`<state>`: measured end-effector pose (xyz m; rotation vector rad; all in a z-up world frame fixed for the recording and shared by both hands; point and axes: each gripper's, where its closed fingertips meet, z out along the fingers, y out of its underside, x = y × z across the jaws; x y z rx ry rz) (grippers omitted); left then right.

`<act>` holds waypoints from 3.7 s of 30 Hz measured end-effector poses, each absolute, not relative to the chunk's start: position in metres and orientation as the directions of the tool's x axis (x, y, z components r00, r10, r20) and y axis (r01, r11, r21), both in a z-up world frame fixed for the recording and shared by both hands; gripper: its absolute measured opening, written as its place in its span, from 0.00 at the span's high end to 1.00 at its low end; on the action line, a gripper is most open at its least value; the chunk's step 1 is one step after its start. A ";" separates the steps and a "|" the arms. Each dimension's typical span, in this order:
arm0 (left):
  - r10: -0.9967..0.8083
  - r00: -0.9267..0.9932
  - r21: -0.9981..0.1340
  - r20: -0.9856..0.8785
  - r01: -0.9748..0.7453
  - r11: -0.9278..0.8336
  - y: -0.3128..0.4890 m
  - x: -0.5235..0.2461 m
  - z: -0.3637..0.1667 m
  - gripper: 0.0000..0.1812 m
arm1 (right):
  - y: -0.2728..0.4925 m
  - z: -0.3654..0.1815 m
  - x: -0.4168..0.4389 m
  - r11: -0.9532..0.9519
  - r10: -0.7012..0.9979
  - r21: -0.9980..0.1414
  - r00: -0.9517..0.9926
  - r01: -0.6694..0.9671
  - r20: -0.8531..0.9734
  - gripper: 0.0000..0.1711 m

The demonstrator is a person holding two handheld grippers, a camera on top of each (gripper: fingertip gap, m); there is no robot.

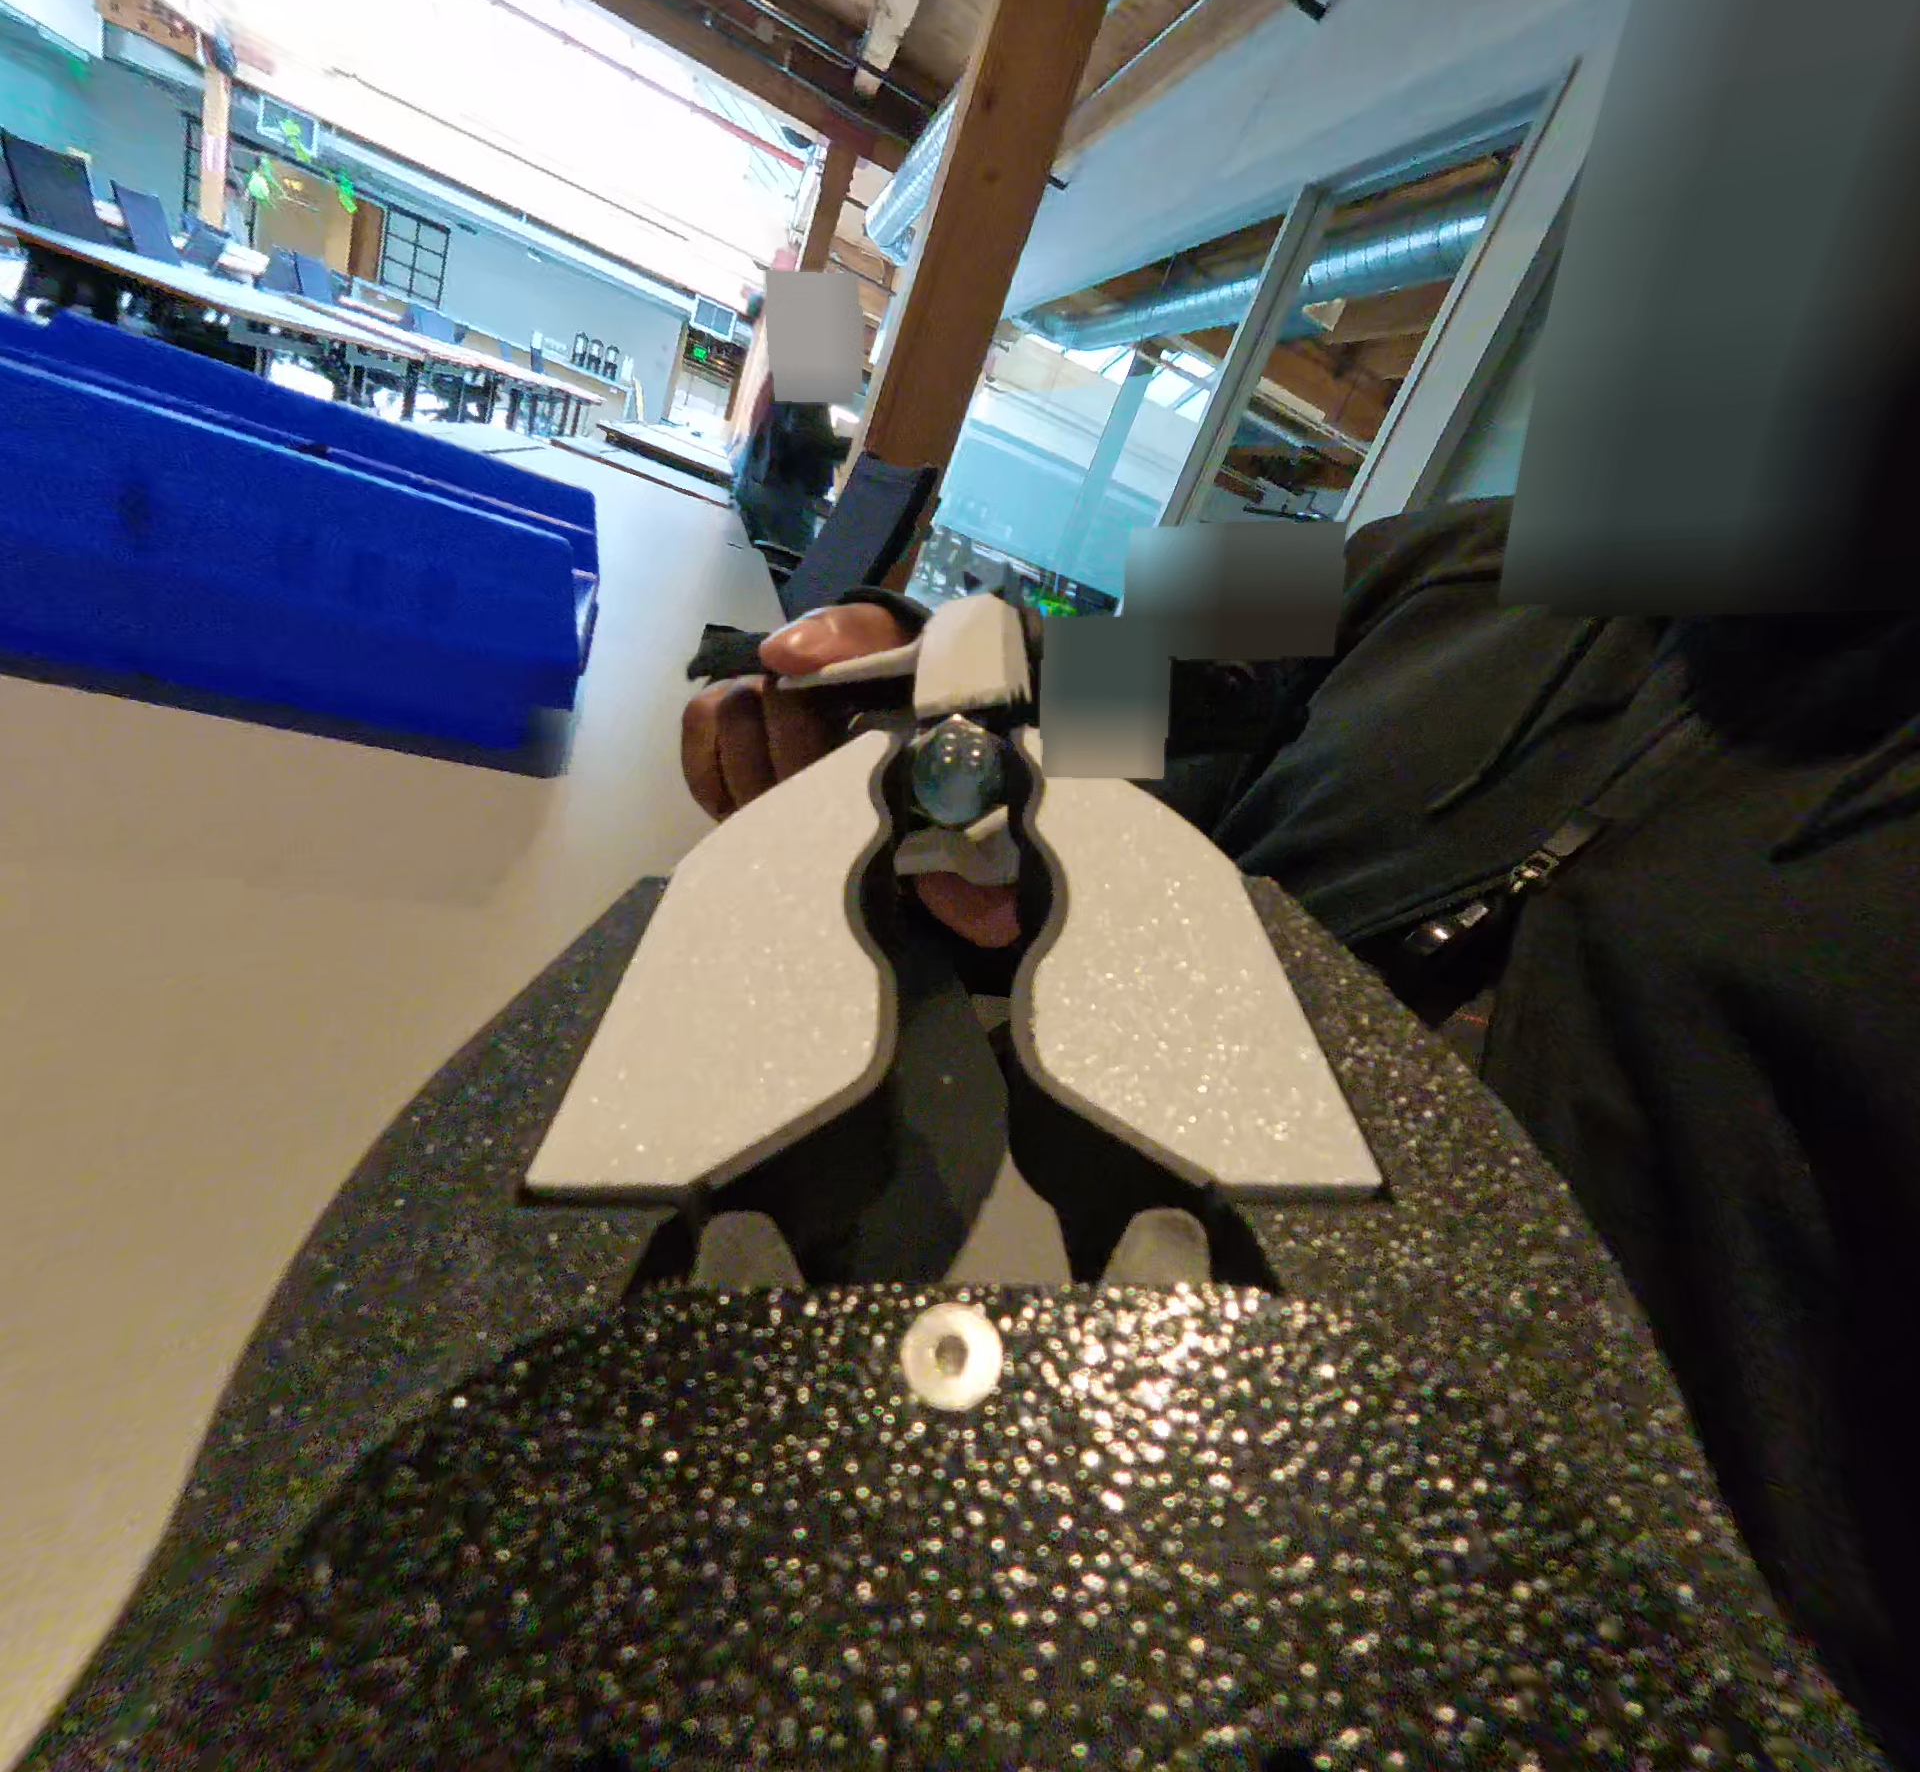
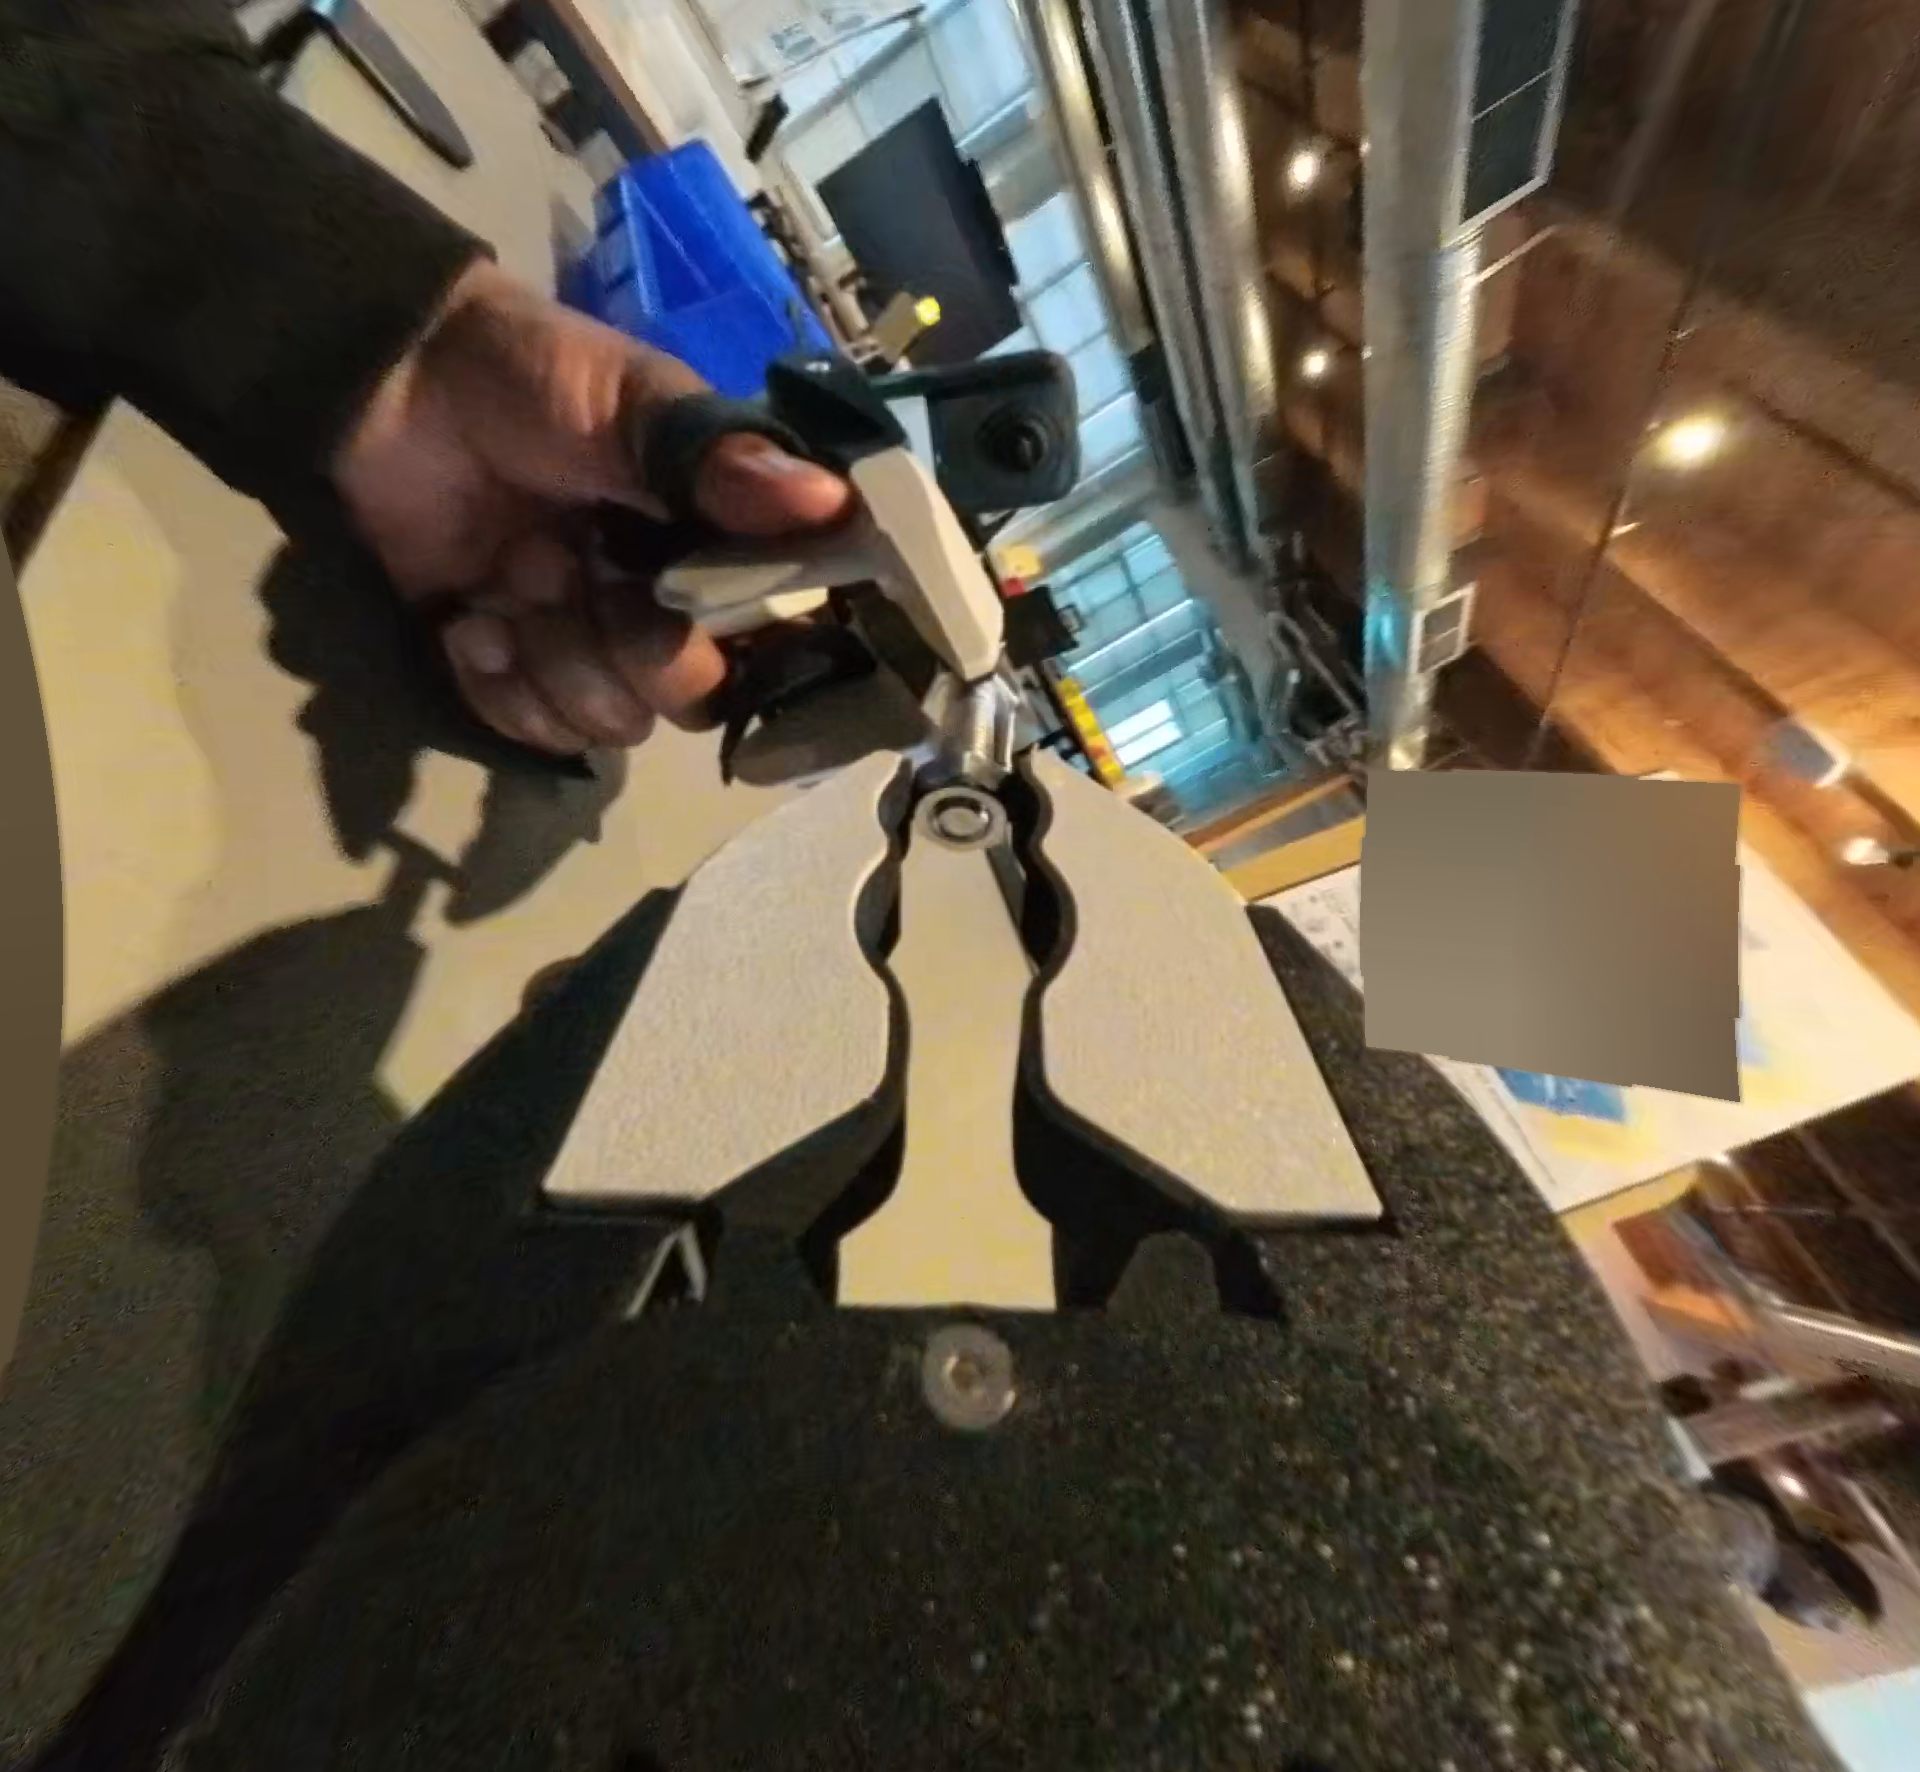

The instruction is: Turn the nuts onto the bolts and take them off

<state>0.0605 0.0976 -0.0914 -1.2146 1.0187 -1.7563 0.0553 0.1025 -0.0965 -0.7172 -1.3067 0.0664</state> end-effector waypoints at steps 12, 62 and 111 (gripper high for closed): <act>-0.985 -0.135 -0.971 0.109 0.200 -0.135 0.094 0.057 -0.079 0.91 | 0.100 -0.073 0.063 0.144 0.982 -0.980 0.143 -0.140 0.124 0.78; -0.956 -0.219 -0.933 0.197 0.257 -0.252 0.094 0.052 -0.072 0.91 | 0.099 -0.064 0.065 0.445 0.841 -0.894 0.371 -0.057 0.395 0.79; -0.930 -0.251 -0.877 0.268 0.335 -0.343 0.090 0.033 -0.073 0.91 | 0.091 -0.070 0.036 0.718 0.558 -0.670 0.420 0.189 0.716 0.82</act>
